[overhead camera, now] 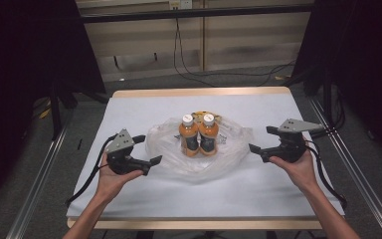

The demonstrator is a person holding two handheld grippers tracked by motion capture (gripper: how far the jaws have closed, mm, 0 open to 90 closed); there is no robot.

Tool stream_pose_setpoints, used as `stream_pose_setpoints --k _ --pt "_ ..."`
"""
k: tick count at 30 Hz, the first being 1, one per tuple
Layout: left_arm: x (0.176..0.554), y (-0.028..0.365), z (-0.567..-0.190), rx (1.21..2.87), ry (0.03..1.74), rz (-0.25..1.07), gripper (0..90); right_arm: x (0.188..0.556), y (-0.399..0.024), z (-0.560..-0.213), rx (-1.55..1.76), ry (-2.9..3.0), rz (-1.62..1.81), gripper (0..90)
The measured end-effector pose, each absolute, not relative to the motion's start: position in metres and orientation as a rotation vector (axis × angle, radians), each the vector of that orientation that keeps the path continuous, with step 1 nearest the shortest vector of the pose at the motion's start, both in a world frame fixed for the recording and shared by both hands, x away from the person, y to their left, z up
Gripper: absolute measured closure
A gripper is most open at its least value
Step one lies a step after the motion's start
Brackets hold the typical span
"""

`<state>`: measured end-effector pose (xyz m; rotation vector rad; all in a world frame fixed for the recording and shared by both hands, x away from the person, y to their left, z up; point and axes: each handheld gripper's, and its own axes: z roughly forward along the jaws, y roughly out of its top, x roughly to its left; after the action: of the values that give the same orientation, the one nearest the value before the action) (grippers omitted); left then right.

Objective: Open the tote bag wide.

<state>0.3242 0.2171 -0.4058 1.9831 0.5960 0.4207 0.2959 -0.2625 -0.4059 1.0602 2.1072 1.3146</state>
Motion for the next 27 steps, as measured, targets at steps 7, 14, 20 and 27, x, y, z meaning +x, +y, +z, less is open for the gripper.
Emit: stream_pose_setpoints --k 7,14,20,27 --pt "0.314 0.245 -0.412 1.981 0.68 0.432 6.2 0.267 -0.28 -0.411 1.106 2.035 1.337 9.1" --pt "0.291 0.268 -0.422 1.95 0.765 0.394 5.0 0.233 -0.294 -0.425 1.166 2.0 1.32 9.1" --pt "0.271 0.279 -0.425 1.955 0.795 0.444 2.8 0.205 -0.3 -0.429 1.196 1.984 1.313 9.2" --pt "0.242 0.284 -0.433 1.898 0.921 0.486 2.6 0.181 -0.306 -0.429 1.214 1.924 1.342 8.9"
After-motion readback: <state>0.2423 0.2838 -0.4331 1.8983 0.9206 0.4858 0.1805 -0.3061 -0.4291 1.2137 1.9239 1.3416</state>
